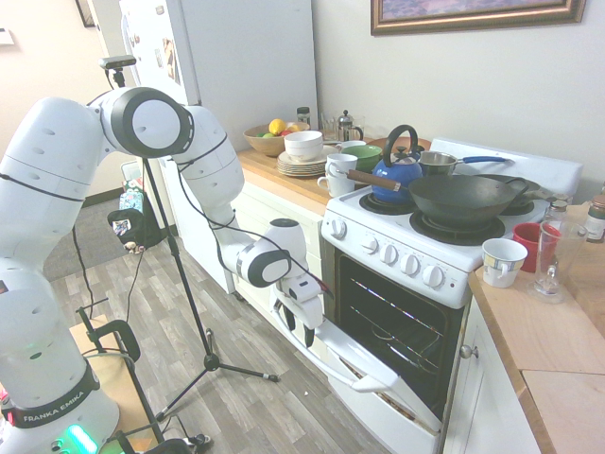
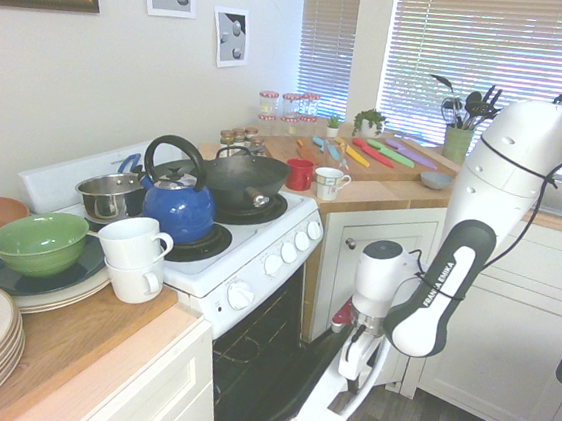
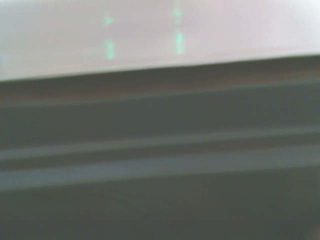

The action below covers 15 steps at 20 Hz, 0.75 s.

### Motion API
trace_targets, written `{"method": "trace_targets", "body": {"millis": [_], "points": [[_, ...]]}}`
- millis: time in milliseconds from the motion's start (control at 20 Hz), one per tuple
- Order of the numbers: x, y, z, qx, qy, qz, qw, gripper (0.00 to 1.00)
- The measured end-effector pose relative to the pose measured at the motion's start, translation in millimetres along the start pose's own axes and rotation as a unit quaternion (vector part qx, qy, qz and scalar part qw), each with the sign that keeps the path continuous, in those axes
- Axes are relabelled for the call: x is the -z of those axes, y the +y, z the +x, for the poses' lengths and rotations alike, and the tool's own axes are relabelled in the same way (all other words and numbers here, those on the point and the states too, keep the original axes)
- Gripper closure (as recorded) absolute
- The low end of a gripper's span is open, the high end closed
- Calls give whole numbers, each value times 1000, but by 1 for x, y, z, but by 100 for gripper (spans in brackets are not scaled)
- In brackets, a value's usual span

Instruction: Close the oven

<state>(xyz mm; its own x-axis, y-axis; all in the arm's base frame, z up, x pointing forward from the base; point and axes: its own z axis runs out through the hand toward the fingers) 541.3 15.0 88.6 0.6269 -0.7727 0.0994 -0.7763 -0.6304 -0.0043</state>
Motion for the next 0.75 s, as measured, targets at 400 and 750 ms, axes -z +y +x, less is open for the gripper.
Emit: {"method": "trace_targets", "body": {"millis": [400, 750], "points": [[40, -117, 35, -8, 49, 67, 997, 0], [169, -117, 100, -54, 31, 28, 998, 0]]}}
